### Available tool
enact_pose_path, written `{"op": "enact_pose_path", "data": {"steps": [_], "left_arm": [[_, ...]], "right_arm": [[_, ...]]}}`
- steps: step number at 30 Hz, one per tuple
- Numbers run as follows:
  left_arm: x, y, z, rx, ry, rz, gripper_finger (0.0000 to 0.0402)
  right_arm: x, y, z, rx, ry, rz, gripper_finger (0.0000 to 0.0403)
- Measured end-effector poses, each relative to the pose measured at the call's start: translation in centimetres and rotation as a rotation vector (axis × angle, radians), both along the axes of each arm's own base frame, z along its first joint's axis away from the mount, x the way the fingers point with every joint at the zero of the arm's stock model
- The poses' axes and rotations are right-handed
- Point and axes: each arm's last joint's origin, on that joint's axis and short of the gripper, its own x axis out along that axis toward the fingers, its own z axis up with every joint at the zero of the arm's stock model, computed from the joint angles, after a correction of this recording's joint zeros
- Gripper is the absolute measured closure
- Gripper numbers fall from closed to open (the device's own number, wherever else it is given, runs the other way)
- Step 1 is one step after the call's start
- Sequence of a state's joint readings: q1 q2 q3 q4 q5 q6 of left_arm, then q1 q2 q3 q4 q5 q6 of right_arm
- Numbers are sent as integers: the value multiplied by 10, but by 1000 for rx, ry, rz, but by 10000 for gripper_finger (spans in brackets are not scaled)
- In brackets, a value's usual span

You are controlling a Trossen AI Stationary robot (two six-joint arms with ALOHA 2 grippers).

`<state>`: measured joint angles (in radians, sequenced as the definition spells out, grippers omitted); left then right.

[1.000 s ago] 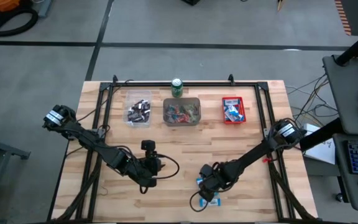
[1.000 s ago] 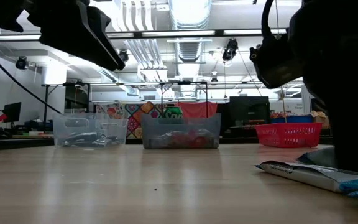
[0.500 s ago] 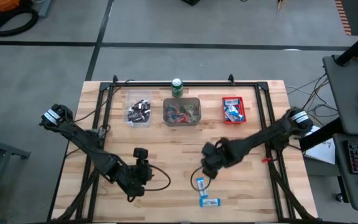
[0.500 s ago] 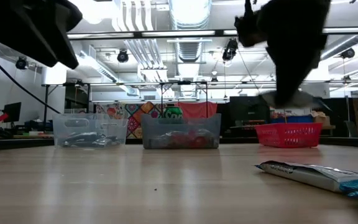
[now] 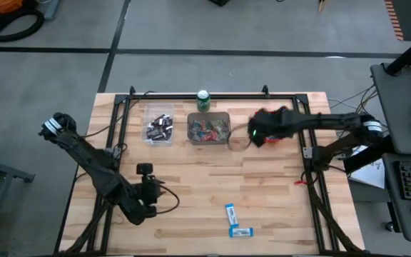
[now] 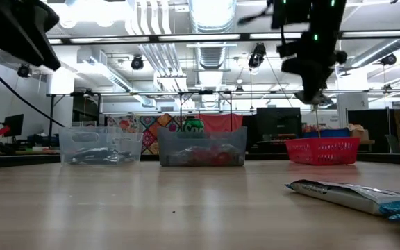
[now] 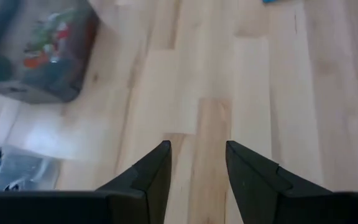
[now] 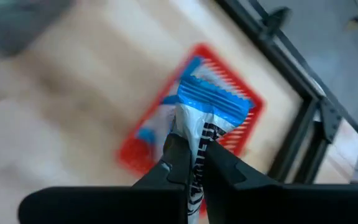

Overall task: Organize candy in baskets
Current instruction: Put the white chocolate bar into the red bin

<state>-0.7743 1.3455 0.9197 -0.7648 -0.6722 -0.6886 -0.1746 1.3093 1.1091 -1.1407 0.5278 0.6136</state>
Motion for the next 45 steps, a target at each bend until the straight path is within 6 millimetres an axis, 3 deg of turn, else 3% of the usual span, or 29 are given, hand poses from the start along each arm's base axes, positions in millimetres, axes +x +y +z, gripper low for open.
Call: {"op": "enact_pose_path", "data": {"steps": [4, 9, 14, 21, 26, 34, 40, 45], "left_arm": [[-11, 10, 3, -30, -80, 71, 281], [-14, 17, 2, -7, -221, 160, 298], [-10, 14, 1, -13, -260, 163, 308], [3, 1, -5, -57, -340, 180, 310], [18, -13, -12, -141, -413, 192, 310], [45, -35, -35, -133, -524, 192, 276], [60, -49, -44, -54, -536, 197, 236], [76, -64, -50, 32, -500, 145, 222]], "right_arm": [[-23, -39, -10, -2, -36, -89, 365], [-42, -63, -29, 120, -130, -118, 322], [-43, -68, -40, 126, -158, -93, 291], [-38, -63, -31, 141, -209, -25, 263], [-29, -39, -22, 209, -330, 136, 258], [-17, 32, -14, 246, -446, 431, 272], [-7, 89, -21, 250, -560, 718, 273], [-3, 129, -41, 227, -571, 990, 271]]}}
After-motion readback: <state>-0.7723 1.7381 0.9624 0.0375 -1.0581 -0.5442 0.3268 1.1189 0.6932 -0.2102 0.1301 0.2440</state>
